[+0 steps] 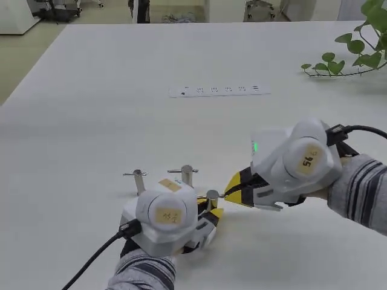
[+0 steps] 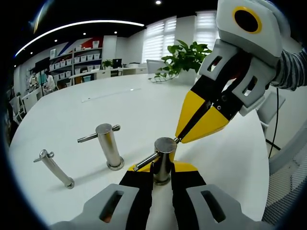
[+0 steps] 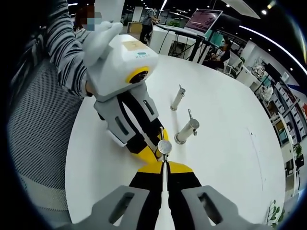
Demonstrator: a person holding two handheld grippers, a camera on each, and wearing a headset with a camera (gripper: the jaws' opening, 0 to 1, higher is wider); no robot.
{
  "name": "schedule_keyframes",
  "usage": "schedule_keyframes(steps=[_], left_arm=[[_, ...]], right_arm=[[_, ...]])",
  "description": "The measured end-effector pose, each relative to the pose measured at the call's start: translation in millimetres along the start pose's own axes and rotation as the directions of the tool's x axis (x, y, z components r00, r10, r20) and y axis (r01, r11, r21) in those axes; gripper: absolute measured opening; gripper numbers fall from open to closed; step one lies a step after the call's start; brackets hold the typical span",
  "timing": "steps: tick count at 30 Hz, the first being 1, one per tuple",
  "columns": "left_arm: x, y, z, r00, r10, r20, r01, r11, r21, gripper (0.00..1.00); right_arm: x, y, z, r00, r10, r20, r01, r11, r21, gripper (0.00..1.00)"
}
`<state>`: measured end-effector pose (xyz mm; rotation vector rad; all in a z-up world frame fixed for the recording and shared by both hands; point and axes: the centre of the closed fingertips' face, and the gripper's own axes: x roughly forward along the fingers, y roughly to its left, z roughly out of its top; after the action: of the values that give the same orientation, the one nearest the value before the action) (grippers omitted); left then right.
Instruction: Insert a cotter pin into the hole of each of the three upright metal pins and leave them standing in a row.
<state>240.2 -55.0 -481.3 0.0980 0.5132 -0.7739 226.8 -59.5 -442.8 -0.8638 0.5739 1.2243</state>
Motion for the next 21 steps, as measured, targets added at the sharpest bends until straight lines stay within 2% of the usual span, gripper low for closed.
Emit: schedule_keyframes(steps=[14, 17, 21], left_arm=[[0.2, -0.1, -0.9, 1.0000, 0.002, -0.008, -0.002, 1.000, -0.007, 0.11], [-0.2, -0.4, -2.4, 0.9997, -0.001, -0.024, 0.001, 1.000, 0.005, 0.11], [-3.2, 3.4, -5.8, 0.9992, 0.005, -0.039, -0.004, 1.000, 0.009, 0.18]], right_arm=[[2.1, -0.5, -0.6, 1.0000, -0.008, 0.002, 0.008, 1.000, 0.014, 0.00], [1.9, -0.9, 0.5, 0.9998, -0.012, 0.014, 0.012, 0.999, 0.031, 0.00], [0.4, -1.8, 3.9, 0.9992, -0.005, 0.039, 0.003, 0.998, 0.066, 0.06]])
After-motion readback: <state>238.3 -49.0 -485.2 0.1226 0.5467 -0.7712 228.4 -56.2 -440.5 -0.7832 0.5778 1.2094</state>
